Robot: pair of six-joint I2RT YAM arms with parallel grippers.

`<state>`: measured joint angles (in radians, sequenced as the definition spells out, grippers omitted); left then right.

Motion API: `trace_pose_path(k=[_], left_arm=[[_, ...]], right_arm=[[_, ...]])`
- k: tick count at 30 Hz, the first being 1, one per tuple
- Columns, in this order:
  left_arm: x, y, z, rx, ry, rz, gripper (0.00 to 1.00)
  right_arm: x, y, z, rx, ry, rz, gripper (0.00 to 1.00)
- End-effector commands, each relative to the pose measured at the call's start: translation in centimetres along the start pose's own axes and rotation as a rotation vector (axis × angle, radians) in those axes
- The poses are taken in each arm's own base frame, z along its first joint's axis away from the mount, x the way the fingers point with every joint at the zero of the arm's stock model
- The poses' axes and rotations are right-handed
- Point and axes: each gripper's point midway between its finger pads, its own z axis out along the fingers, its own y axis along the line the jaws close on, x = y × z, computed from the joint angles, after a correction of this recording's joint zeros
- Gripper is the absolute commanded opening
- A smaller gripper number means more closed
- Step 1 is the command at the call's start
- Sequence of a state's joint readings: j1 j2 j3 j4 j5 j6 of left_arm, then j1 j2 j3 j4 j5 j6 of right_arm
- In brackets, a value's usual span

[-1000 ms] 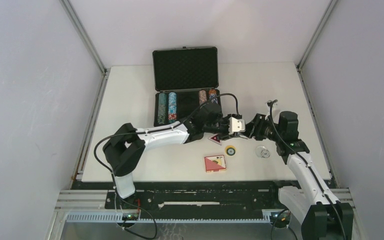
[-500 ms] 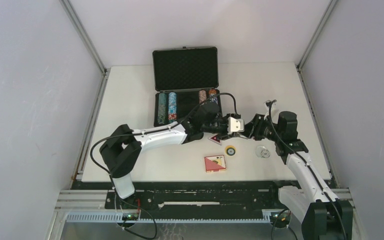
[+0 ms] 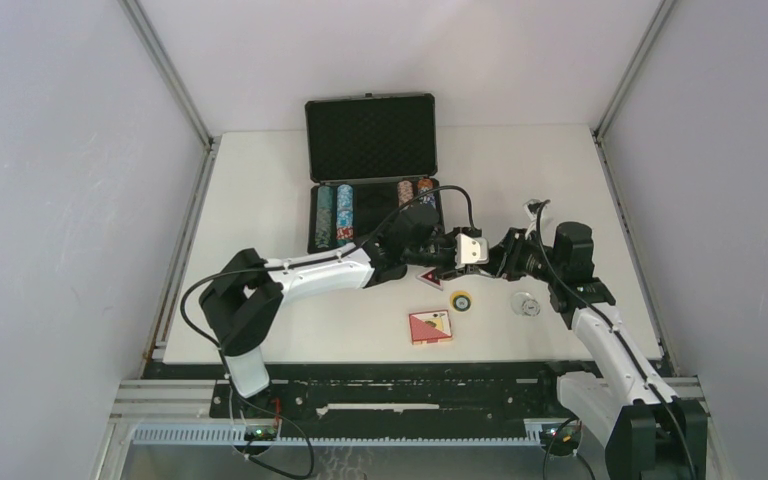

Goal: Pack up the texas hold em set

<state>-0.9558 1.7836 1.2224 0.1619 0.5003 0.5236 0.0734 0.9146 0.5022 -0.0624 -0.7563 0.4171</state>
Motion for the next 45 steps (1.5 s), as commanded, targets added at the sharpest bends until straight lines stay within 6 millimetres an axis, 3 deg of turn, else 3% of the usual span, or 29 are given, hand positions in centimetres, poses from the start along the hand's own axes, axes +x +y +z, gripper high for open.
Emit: trace_pose_path(k=[1,14,24,27,32,41,45], left_arm=[[-2.6,0.9,-1.3,-0.041,-0.059,0.045,0.0],[-2.7,1.1,-1.5,-0.05,-0.053,0.047,0.0],[-3.2,1.2,-1.8,-0.058,-0.063,0.041,0.01],[-3.3,1.3,-1.9,-0.069,-0.065,0.032,0.08],[-3.8,1.9,-2.3,-0.092,-0.071,-0.026,0.28],[-4.6,2.3,-3.8,-0.09,-0.07,-0.089,0.72],[-4.9,2.5,-5.0,-0.086,-0.084,-0.099,0.8]], right_arm=[[-0.6,0.7,0.0,-0.028,-0.022,-0.042,0.38],[-0.6,0.2,0.2,-0.006,-0.022,-0.034,0.2],[-0.7,-0.3,0.2,0.016,-0.027,-0.03,0.0],[-0.8,-0.2,0.2,0.017,-0.031,-0.033,0.0],[-0.8,-0.1,0.1,0.013,-0.031,-0.037,0.0],[-1.0,0.2,0.2,-0.003,-0.036,-0.051,0.0],[-1.0,0.0,0.5,-0.009,-0.032,-0.051,0.0]])
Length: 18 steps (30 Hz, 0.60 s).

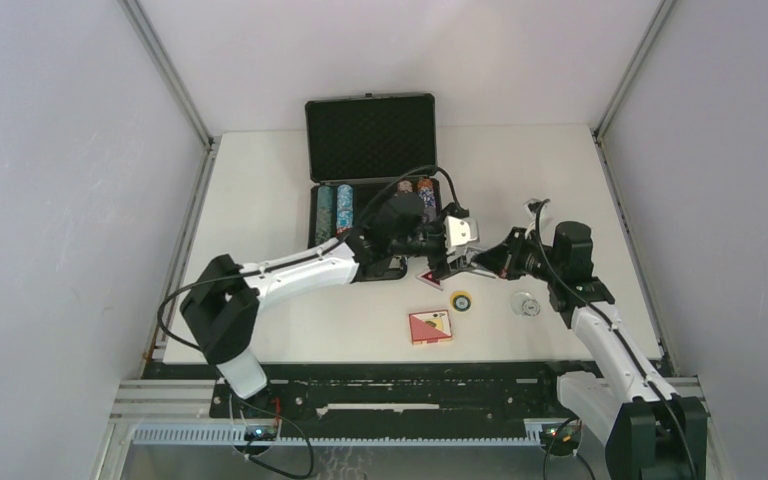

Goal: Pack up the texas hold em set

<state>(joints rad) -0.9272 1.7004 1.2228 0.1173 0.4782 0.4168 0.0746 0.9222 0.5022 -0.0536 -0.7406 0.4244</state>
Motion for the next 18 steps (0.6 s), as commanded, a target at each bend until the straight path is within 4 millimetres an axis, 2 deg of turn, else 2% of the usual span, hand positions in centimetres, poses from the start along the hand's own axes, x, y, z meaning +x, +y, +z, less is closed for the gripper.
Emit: trace_pose_path(k=[1,5,11,14,18], left_arm=[[-3.2,1.1,-2.7,-0.024,-0.075,-0.005,0.8],[-3.1,2.3,-4.2,-0.037,-0.088,-0.052,0.83],[-2.9,5.1,-7.4,-0.026,-0.126,-0.275,0.9],[-3.5,4.7,-8.4,0.038,-0.155,-0.32,0.75],[-4.6,3.0,-8.8,0.128,-0.206,-0.322,0.68]], right_arm=[[-0.8,0.3,0.5,-0.024,-0.025,-0.059,0.0],[-0.8,0.6,1.1,-0.045,-0.018,-0.071,0.0],[-0.7,2.1,1.2,-0.106,-0.017,-0.143,0.0],[-0.9,3.1,1.1,-0.13,-0.036,-0.217,0.0],[-1.6,4.3,1.1,-0.163,-0.073,-0.281,0.0]])
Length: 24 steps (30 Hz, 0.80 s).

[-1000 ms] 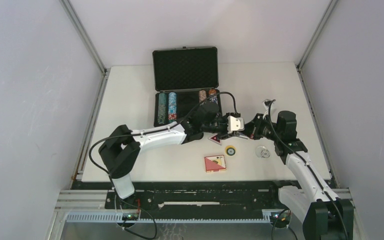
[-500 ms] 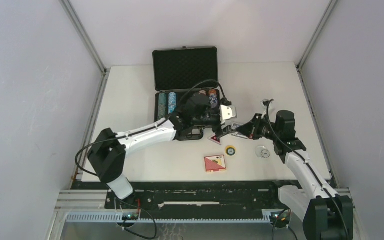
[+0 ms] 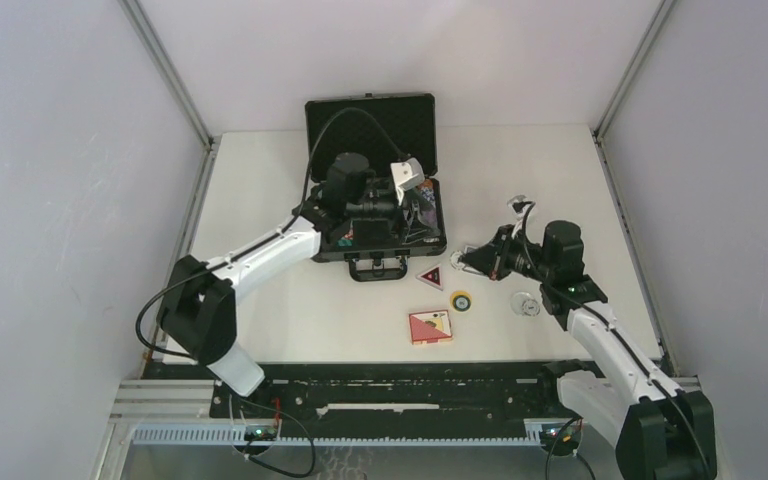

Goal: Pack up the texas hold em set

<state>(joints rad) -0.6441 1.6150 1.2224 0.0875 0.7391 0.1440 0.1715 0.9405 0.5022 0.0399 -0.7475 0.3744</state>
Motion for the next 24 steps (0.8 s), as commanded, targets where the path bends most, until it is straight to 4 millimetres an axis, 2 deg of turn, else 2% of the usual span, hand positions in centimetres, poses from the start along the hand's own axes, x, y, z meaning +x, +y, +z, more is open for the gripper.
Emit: trace_pose_path(k=[1,7,14,24], left_arm=[[-3.1,-5.0,-1.0,0.189,-0.089,-0.012,0.66],[-1.9,-5.0,-0.7,0.198,-0.056,-0.033,0.6],[-1.1,-4.7,-0.2,0.198,-0.042,-0.048,0.6],[-1.2,-6.5,-0.2,0.325,-0.055,-0.065,0.59]], right_arm=[[-2.6,2.2,0.0,-0.077,-0.1,-0.173,0.0],[-3.7,4.5,-0.2,-0.157,-0.147,-0.236,0.0],[-3.7,5.7,-0.4,-0.212,-0.145,-0.263,0.0],[-4.2,8.0,-1.2,-0.297,-0.169,-0.293,0.0]])
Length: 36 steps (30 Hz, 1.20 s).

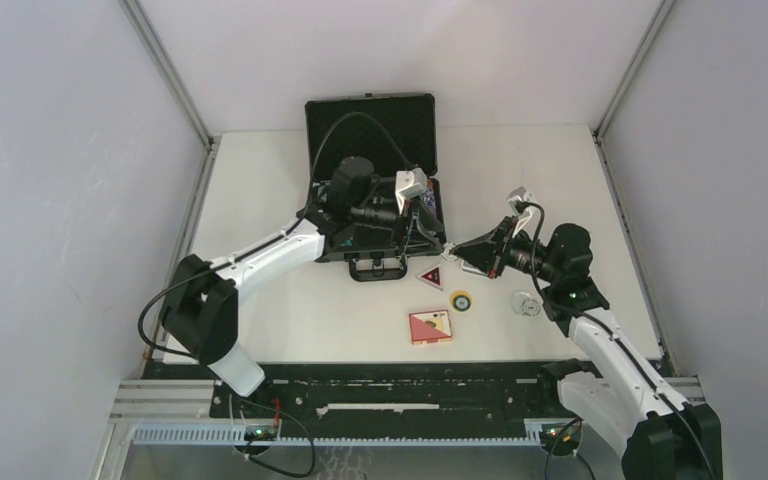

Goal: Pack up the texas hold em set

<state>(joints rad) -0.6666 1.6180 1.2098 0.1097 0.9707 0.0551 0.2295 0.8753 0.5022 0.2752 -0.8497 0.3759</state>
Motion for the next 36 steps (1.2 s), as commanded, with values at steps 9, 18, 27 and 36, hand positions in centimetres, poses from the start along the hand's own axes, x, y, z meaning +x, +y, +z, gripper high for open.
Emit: trace_pose_path(k=[9,18,27,36], left_arm=[[-0.8,-3.0,0.0,0.161,-0.028,0.019,0.44],[-0.2,-3.6,0.6,0.209,-0.012,-0.006,0.23],[0.5,-3.5,0.9,0.218,0.014,-0.018,0.1],[0.2,-3.2,0.5,0.182,0.014,0.059,0.0]], right_arm=[[-1.6,1.8,0.1,-0.069,-0.05,-0.063,0.0],[-1.5,1.5,0.1,-0.054,-0.048,-0.069,0.0],[-1.2,1.4,0.1,-0.048,-0.039,-0.071,0.0],[-1.2,0.8,0.2,-0.011,-0.045,-0.069,0.06]])
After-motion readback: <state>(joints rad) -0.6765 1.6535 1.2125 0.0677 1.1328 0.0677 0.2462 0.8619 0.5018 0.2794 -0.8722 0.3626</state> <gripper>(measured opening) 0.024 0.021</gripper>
